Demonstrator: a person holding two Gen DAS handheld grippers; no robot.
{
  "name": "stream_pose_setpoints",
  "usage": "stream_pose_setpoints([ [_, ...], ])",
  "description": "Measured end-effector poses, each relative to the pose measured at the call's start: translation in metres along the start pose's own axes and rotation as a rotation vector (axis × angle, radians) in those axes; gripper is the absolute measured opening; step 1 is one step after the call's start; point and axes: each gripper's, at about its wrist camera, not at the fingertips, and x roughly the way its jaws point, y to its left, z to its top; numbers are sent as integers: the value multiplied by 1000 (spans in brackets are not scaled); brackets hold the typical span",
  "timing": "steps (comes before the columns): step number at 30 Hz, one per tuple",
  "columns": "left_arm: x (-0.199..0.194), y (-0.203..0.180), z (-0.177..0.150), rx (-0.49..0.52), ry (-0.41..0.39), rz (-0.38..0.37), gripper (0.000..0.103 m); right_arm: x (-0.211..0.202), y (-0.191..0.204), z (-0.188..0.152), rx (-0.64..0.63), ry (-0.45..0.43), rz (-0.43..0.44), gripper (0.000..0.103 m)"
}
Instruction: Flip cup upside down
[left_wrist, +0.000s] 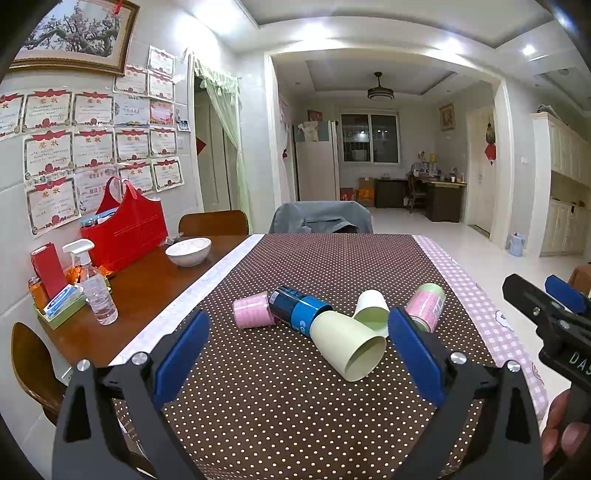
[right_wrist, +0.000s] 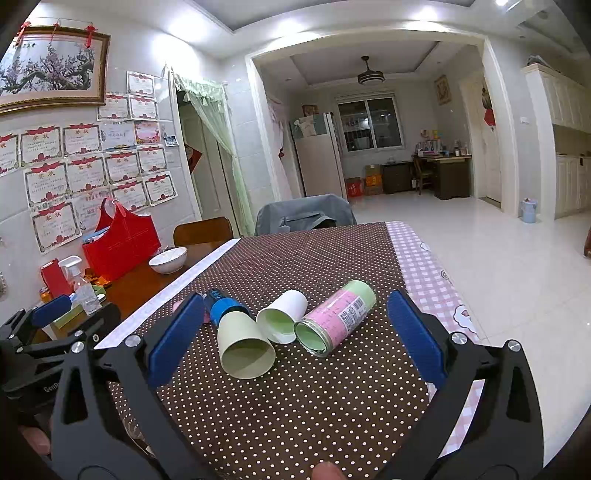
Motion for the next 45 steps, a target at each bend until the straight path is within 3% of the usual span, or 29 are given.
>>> stream_pose_setpoints([
  [45,3,0,-3,-2,11,-9,96,-2,3,4,2,6,-1,97],
])
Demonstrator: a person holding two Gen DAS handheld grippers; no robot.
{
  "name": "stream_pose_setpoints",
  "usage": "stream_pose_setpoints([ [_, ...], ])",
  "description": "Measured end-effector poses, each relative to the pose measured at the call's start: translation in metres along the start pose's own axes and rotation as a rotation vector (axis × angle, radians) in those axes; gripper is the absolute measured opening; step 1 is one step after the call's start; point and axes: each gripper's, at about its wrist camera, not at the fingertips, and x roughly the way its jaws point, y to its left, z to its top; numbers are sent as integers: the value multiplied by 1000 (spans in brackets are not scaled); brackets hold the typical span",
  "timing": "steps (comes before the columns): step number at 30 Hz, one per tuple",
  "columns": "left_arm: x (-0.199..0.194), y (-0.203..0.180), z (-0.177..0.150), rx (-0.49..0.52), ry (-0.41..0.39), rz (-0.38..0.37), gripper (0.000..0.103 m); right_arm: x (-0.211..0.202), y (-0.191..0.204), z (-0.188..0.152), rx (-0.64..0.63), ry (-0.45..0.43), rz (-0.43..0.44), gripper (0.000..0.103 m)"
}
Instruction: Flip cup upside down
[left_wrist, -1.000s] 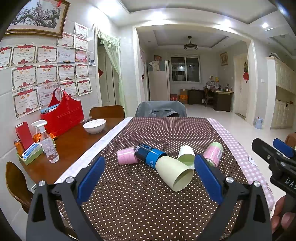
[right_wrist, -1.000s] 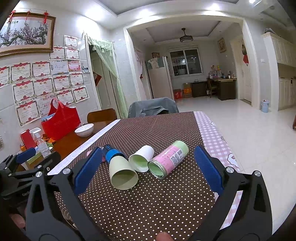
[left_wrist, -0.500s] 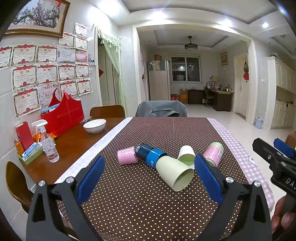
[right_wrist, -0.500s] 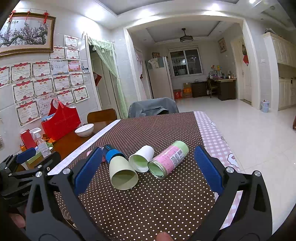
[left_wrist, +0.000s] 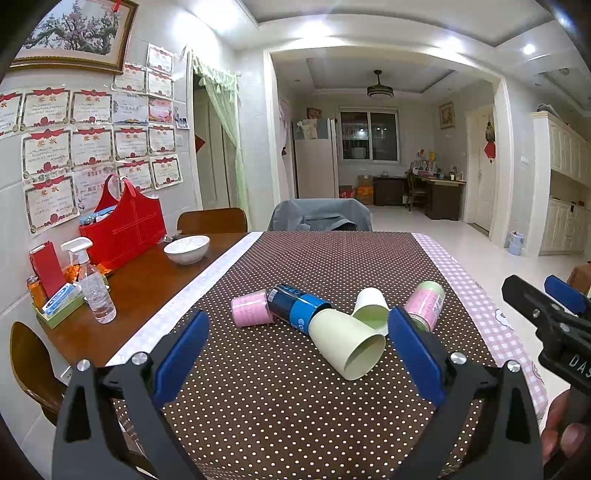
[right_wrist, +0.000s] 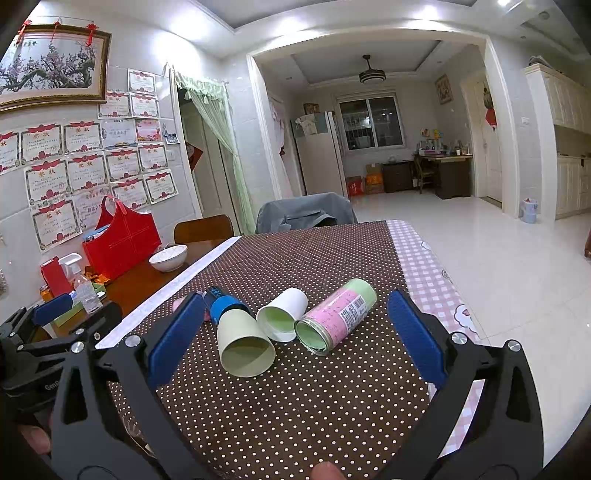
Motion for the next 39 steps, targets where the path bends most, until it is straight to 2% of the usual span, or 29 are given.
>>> stream_pose_setpoints([
  [10,18,-11,7,41,35,-19,96,18,-14,-10,11,35,-7,97],
  [16,44,-28,12,88,78,-68,96,34,-33,-13,24,75,-40,97],
  [23,89,-64,18,177,140,-144,96,60,-66,-21,48,151,-87,97],
  [26,112,-87,21,246,163,-176,96,69,-78,-25,41,177,-118,97],
  [31,154,-124,23,350,239,-252,96,85,-101,-31,65,228,-161,97],
  [39,212,-170,23,460,354,-304,96,108,-130,-39,110,297,-185,97],
])
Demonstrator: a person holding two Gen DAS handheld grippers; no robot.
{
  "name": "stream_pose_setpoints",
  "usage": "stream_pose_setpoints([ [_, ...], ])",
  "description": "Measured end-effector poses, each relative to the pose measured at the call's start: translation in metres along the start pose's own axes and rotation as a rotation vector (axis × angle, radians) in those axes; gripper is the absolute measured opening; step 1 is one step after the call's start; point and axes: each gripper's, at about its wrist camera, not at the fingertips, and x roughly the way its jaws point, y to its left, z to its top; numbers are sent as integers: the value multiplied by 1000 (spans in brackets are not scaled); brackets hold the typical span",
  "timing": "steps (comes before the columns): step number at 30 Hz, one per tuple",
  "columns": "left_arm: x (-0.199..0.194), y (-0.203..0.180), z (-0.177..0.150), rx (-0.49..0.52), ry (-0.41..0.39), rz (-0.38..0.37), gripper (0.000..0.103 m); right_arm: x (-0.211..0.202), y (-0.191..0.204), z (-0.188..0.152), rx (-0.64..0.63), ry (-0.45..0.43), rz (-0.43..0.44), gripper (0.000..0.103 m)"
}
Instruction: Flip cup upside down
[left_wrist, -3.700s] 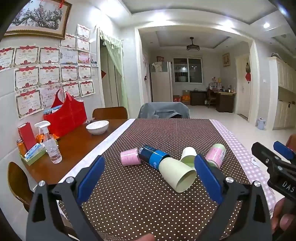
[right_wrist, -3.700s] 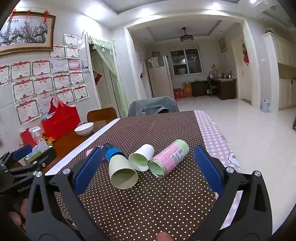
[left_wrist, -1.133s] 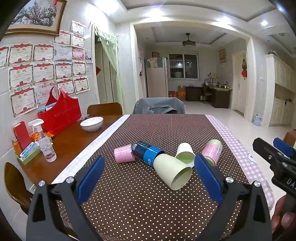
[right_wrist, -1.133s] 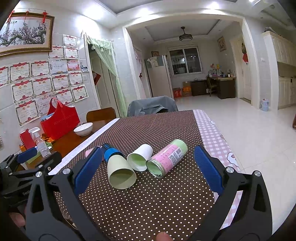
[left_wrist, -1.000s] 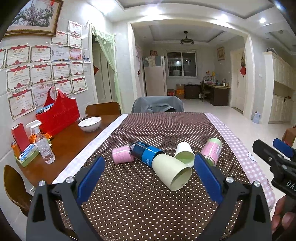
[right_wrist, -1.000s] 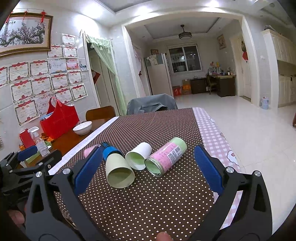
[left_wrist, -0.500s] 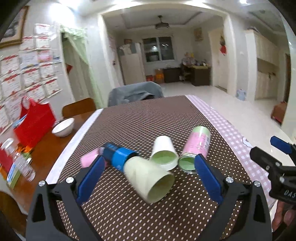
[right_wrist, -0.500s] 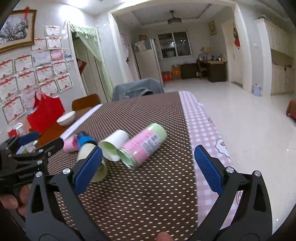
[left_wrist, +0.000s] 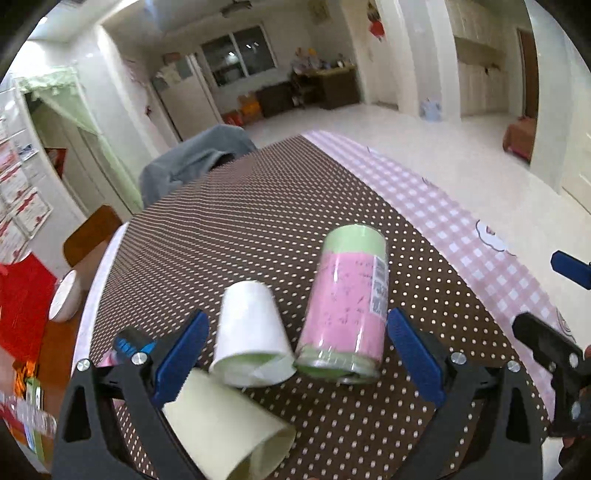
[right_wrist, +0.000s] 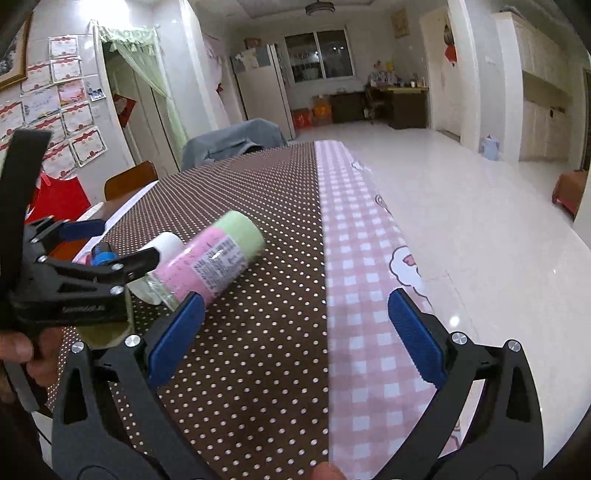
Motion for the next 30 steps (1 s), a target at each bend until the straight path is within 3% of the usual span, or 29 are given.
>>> stream_pose_setpoints([
  [9,55,-18,24,68,117,-47,96,20,-18,5,55,24,8,97],
  [19,101,-19,33,27,259,-170,94,31,-29,8,92,33,-1,97],
  [20,106,-20,34,23,274,-190,89,31,-29,8,94,34,-3,97],
  [21,109,-20,33,20,287,-209,73,31,-30,8,95,34,-4,97],
  [22,111,-19,33,15,301,-232,68,31,-30,8,98,34,-5,97],
  [30,100,-10,36,-63,264,-330,68,19,-29,4,106,16,-17,97],
])
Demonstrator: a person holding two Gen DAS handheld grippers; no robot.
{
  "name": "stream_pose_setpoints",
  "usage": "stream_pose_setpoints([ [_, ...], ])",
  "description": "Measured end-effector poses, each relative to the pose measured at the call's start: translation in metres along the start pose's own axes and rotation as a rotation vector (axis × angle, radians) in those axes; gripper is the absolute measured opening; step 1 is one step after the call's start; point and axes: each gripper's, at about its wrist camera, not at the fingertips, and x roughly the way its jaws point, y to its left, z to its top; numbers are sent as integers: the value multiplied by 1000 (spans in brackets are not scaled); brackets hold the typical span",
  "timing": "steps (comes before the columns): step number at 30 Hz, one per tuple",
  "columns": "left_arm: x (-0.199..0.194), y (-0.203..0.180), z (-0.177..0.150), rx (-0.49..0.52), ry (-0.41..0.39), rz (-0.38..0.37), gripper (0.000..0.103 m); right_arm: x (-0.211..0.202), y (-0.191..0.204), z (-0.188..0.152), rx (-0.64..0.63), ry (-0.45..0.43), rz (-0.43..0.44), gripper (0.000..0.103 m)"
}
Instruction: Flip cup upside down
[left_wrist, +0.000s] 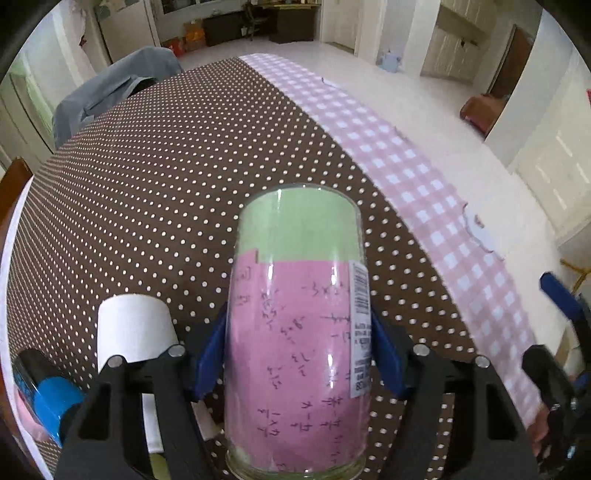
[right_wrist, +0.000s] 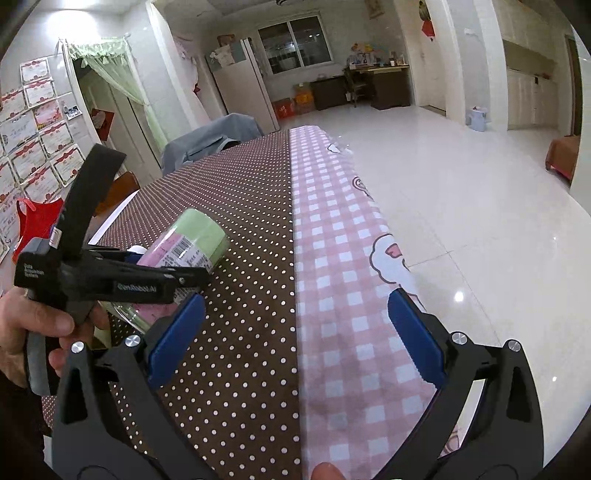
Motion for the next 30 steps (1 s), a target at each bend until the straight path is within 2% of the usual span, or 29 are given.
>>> stream_pose_setpoints([
  [6,-39,4,-16,-54,-70,-55,68,-22,9,-5,-12,-38,4,97],
  [14,-117,15,-79,-134,-178,-101,68,-58,31,-17,-39,-92,53,97],
  [19,-158,30,-126,-199,-241,-66,68,-71,56,-22,-84,-105,100,97],
  [26,-174,58,-192,-343,-273,-67,68,-77,89,-30,-149,-94,160,97],
  [30,-173,70,-219,-410,-281,-55,68,-74,103,-36,-180,-73,183,97],
])
